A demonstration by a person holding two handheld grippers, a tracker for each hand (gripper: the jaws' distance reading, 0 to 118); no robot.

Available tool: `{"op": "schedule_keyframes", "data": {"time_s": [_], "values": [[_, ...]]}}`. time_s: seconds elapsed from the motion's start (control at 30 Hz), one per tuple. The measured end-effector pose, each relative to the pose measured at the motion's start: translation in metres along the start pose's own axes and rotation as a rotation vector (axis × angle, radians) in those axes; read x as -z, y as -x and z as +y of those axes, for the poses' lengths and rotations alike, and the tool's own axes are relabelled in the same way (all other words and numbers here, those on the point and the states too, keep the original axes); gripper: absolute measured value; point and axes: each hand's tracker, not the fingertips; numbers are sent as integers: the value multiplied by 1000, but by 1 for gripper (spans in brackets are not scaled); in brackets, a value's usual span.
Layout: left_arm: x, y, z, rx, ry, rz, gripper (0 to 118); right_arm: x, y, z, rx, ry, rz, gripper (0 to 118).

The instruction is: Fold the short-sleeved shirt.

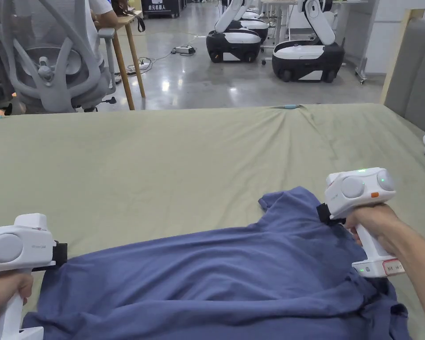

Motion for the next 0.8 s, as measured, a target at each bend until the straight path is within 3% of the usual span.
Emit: {"op": "schedule_keyframes", "data": {"time_s": [0.07,0.27,0.5,0.67,0.8], "values": [[0,-3,0,8,2,8,1,2,13,-2,-58,7,-66,0],[-24,1,3,-1,-27,-4,1,-38,10,-7,57,-54,-30,0],[-92,4,2,17,-119,-44,1,-127,-6,-17,69,-194,-17,0],[-144,16,-25,-4,-161,-59,1,-215,-10,-66,58,-285,0,0],[-178,29,-63,-22,-166,-89,1,-249,-17,-119,45,-316,15,0]]}}
